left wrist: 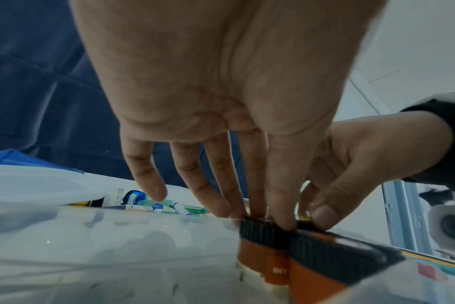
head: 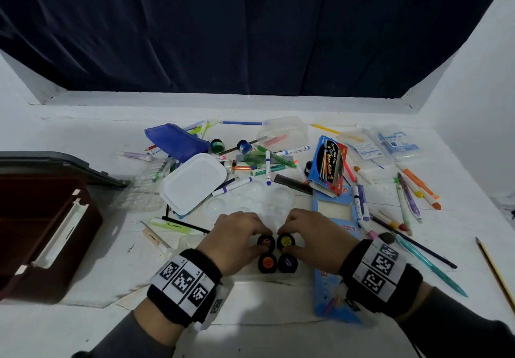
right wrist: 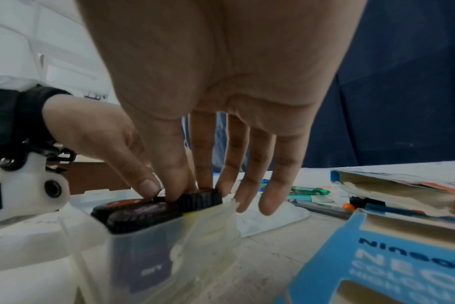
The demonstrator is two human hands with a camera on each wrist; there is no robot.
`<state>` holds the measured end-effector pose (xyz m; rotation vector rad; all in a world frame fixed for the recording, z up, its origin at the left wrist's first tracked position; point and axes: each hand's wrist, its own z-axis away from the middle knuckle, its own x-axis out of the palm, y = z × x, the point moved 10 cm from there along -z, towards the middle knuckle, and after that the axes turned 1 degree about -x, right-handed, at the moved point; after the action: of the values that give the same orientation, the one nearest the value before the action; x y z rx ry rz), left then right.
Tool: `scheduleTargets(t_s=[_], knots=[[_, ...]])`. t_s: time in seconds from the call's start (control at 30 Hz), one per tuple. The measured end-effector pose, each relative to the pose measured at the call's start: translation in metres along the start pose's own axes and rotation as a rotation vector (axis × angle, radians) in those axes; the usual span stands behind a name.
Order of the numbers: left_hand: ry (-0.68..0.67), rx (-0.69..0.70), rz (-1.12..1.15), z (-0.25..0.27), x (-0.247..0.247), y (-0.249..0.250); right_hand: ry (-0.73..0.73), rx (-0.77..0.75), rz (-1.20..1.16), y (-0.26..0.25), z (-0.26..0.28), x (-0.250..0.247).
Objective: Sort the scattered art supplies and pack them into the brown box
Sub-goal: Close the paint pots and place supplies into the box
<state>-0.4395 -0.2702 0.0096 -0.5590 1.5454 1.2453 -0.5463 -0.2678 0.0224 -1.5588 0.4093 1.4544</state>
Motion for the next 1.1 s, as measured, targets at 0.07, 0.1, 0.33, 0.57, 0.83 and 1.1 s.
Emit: scheduleTargets(t_s=[0.07,0.1,0.33,0.57,0.83,1.1], knots=[[-0.010,0.005,-0.027,0.000,-0.001,0.001,-0.039,0.001,0.041,-0.006,-0.002,0.002],[-0.011,0.005,-0.047,0.000,-0.002,0.002,-0.048,0.001,0.043,-0.007,-0.003,0.001],[-0.001,-0.067,-0.179,0.000,-0.008,0.001,-0.112,0.012,0.087,-0.005,-0.012,-0.004],[0.093,-0.097,-0.070,0.009,-0.039,-0.011,-0.118,0.049,0.128,-0.007,-0.020,-0.009],[0.045,-0.413,-0.403,-0.014,-0.096,-0.129,-0.172,0.090,0.069,0.001,-0.025,-0.007],[-0.092,-0.446,-0.514,-0.018,-0.078,-0.161,-0.221,0.062,0.159,-0.002,-0.036,-0.005]])
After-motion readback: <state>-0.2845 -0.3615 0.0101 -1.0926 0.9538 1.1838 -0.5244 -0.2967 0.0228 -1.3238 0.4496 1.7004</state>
